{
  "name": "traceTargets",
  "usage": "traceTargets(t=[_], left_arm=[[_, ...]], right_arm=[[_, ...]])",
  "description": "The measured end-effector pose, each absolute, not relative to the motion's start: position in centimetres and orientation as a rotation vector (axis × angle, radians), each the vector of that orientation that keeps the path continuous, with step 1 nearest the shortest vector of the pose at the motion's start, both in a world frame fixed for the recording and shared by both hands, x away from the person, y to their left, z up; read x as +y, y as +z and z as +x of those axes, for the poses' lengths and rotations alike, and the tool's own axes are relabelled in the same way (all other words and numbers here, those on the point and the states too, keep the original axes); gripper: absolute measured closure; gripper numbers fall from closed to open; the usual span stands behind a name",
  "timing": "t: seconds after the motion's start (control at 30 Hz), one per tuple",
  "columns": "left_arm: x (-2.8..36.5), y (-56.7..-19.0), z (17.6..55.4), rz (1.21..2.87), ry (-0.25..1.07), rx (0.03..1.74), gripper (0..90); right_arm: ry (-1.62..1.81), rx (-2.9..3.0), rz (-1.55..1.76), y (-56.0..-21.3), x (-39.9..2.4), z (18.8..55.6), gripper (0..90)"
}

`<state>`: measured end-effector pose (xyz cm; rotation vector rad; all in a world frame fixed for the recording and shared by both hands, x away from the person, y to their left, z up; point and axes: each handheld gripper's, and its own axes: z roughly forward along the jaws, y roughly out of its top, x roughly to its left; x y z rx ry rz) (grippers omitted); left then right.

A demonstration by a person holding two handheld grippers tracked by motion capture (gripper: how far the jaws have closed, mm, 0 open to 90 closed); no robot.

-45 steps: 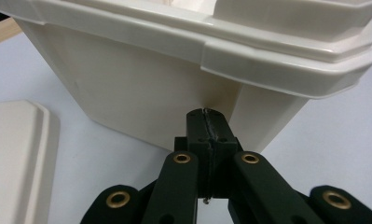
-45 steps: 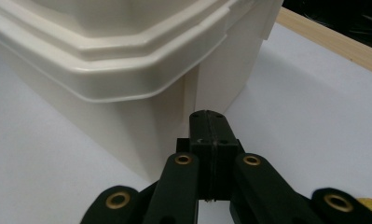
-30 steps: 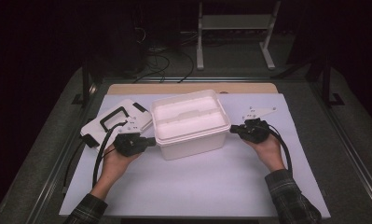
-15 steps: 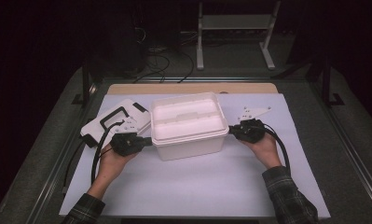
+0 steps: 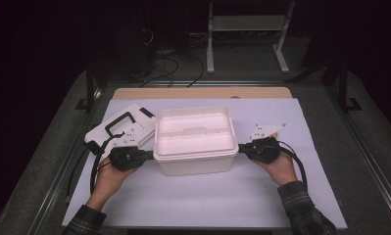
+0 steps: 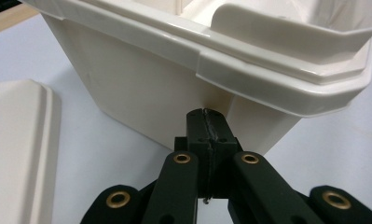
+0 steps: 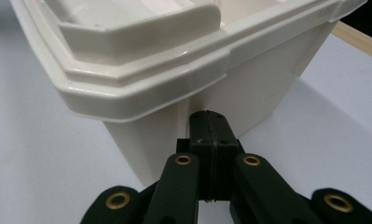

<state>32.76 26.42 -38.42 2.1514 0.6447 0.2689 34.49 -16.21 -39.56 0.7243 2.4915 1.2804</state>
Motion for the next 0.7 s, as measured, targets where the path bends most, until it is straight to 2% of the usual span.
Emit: traceTargets(t=[0.7], left_arm=[[26.8, -38.3, 29.9, 2.160, 0.231, 0.611, 89.9]], right_arm=[[1.298, 2.540, 0.692, -39.4, -16.3, 29.4, 89.7]])
